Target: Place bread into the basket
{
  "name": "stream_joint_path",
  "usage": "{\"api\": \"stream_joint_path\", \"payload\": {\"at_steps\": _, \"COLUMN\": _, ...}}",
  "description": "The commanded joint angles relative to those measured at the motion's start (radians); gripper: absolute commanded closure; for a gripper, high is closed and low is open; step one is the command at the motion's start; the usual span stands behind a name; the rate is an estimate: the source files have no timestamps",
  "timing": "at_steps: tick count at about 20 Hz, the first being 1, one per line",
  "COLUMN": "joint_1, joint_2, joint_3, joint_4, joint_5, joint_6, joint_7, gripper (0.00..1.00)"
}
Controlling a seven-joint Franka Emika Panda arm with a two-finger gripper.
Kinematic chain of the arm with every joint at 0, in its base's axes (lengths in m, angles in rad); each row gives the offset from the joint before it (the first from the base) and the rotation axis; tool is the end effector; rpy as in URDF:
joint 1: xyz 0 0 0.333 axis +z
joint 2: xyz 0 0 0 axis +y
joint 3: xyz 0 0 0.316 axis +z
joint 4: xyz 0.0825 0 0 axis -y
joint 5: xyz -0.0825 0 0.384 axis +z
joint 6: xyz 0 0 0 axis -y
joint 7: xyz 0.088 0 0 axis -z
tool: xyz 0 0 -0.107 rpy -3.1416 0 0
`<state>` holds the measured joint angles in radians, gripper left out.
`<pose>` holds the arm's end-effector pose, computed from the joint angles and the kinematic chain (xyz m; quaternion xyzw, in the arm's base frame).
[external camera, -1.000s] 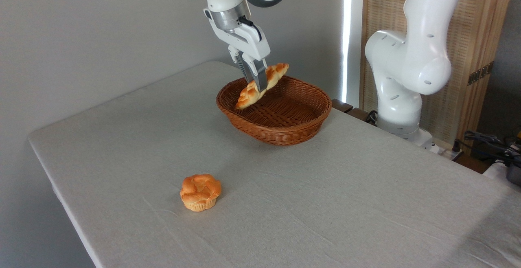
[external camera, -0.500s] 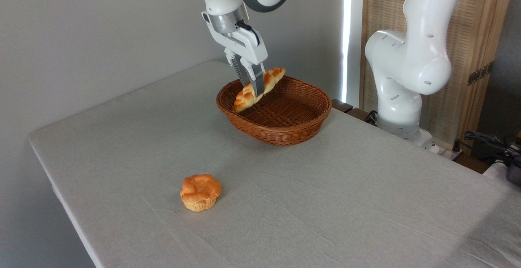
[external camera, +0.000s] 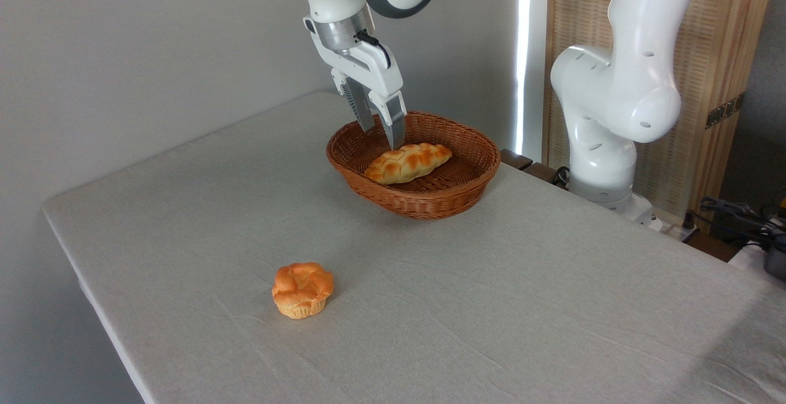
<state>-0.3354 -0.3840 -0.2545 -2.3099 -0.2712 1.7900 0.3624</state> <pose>0.3352 -0.2595 0.4782 0.9058 -0.4095 -0.0792 0.0748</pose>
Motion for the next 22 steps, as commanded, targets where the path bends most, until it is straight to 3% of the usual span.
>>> {"api": "stream_joint_path", "payload": {"at_steps": 1, "joint_1": 0.01, "joint_2": -0.004, "joint_3": 0.023, "joint_4": 0.099, "joint_5": 0.073, "joint_6": -0.032, "joint_7": -0.017, "gripper": 0.0}}
{"api": "stream_joint_path", "payload": {"at_steps": 2, "joint_1": 0.031, "joint_2": -0.001, "joint_3": 0.03, "joint_4": 0.14, "joint_5": 0.099, "joint_6": -0.041, "joint_7": -0.011, "gripper": 0.0}}
{"api": "stream_joint_path", "payload": {"at_steps": 4, "joint_1": 0.12, "joint_2": 0.02, "joint_3": 0.029, "joint_4": 0.226, "joint_5": 0.135, "joint_6": -0.041, "joint_7": 0.038, "gripper": 0.0}}
{"api": "stream_joint_path", "payload": {"at_steps": 7, "joint_1": 0.212, "joint_2": 0.078, "joint_3": 0.035, "joint_4": 0.343, "joint_5": 0.138, "joint_6": -0.041, "joint_7": 0.205, "gripper": 0.0}}
{"api": "stream_joint_path", "payload": {"at_steps": 9, "joint_1": 0.286, "joint_2": 0.164, "joint_3": 0.029, "joint_4": 0.449, "joint_5": 0.141, "joint_6": -0.04, "joint_7": 0.217, "gripper": 0.0}}
{"api": "stream_joint_path", "payload": {"at_steps": 10, "joint_1": 0.318, "joint_2": 0.227, "joint_3": 0.021, "joint_4": 0.516, "joint_5": 0.165, "joint_6": -0.032, "joint_7": 0.217, "gripper": 0.0}}
{"api": "stream_joint_path", "payload": {"at_steps": 12, "joint_1": 0.332, "joint_2": 0.33, "joint_3": 0.021, "joint_4": 0.637, "joint_5": 0.219, "joint_6": -0.034, "joint_7": 0.217, "gripper": 0.0}}
{"api": "stream_joint_path", "payload": {"at_steps": 15, "joint_1": 0.377, "joint_2": 0.408, "joint_3": 0.023, "joint_4": 0.73, "joint_5": 0.225, "joint_6": -0.04, "joint_7": 0.214, "gripper": 0.0}}
{"api": "stream_joint_path", "payload": {"at_steps": 22, "joint_1": 0.38, "joint_2": 0.427, "joint_3": 0.064, "joint_4": 0.747, "joint_5": 0.225, "joint_6": -0.09, "joint_7": 0.216, "gripper": 0.0}}
